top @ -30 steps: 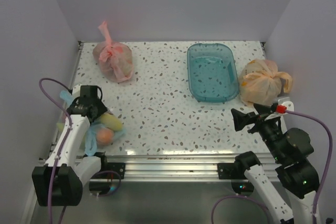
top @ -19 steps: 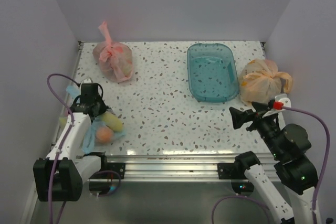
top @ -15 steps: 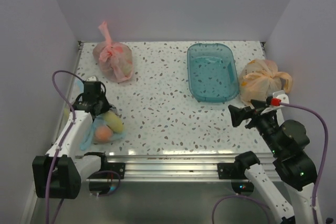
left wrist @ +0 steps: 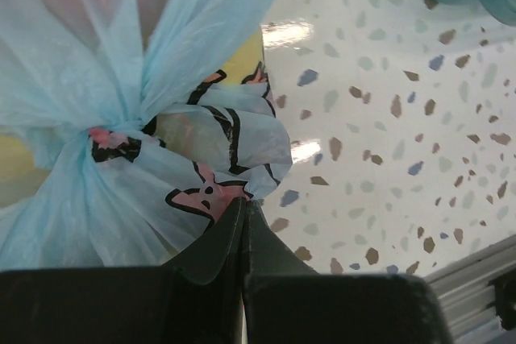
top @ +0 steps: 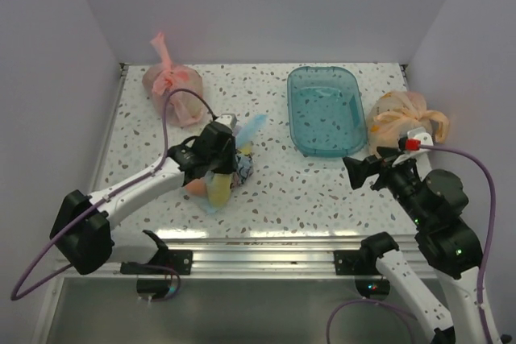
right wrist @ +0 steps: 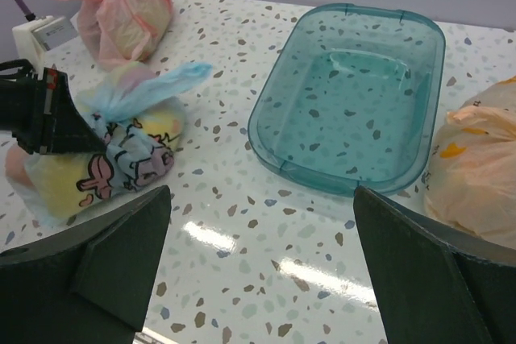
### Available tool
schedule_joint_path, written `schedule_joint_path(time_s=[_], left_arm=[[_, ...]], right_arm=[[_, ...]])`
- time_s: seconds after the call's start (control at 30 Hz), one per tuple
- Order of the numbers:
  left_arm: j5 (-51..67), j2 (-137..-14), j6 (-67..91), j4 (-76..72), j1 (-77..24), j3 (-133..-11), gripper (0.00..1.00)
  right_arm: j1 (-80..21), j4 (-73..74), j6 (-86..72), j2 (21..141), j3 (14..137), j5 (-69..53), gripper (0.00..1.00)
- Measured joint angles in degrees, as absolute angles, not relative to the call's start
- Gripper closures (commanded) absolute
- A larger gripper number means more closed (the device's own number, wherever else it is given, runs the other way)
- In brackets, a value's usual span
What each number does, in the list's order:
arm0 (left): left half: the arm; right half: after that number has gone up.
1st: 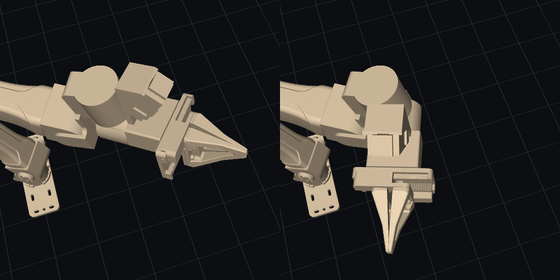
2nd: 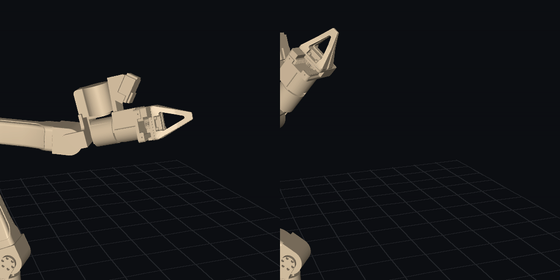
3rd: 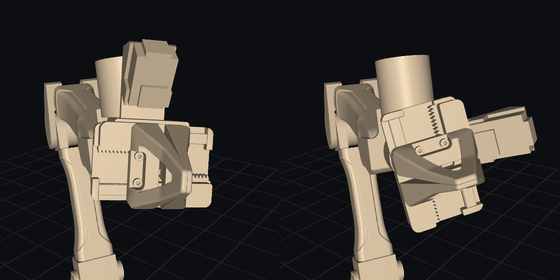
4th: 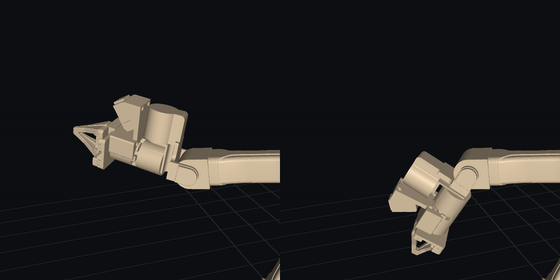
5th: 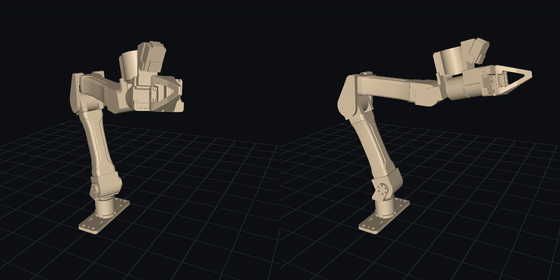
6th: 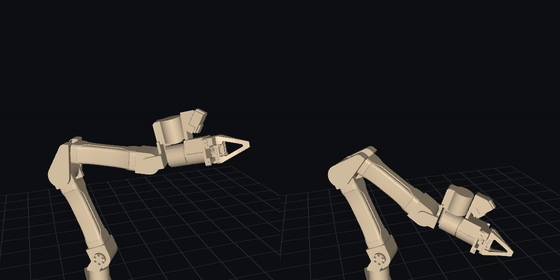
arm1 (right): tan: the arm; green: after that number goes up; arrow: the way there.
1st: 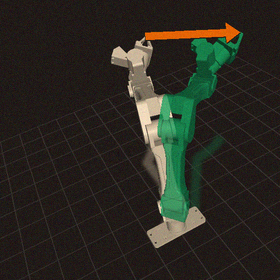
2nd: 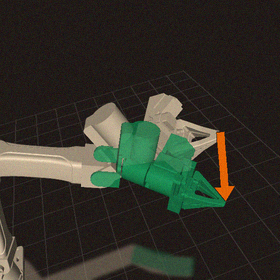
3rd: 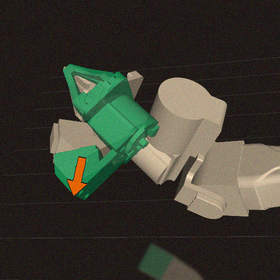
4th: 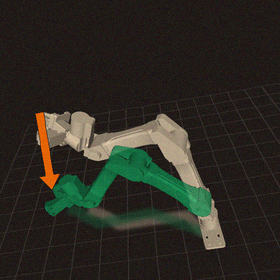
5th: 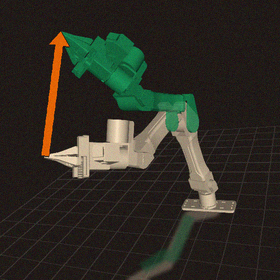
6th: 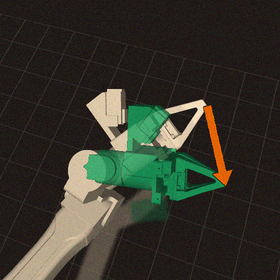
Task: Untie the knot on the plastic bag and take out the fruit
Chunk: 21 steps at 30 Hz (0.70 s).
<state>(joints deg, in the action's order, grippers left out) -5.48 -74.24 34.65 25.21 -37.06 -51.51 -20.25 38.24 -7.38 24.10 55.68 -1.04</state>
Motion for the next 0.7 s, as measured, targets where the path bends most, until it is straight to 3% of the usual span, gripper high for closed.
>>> schedule_joint_path(time_s=[0.13,0.3,0.43,0.57,0.7], left_arm=[[-6.00,-76.09,35.48,24.84,-44.47,-54.15,1.00],[-7.86,-76.01,36.38,25.30,-51.13,-54.28,0.85],[-9.43,-72.79,37.93,26.20,-52.86,-53.34,0.65],[-11.22,-64.53,40.73,27.83,-53.01,-50.19,0.32],[-13.85,-59.90,42.92,29.52,-53.01,-49.45,0.24]], right_arm=[[-20.25,39.18,-7.07,28.60,57.60,-3.25,0.01],[-20.25,39.90,-7.03,37.65,59.02,-9.37,0.01],[-20.25,40.77,-7.03,44.38,59.57,-15.88,0.01],[-20.82,40.77,-6.98,50.24,59.68,-19.18,0.01],[-24.08,40.32,-6.83,54.26,60.05,-19.07,0.01]])
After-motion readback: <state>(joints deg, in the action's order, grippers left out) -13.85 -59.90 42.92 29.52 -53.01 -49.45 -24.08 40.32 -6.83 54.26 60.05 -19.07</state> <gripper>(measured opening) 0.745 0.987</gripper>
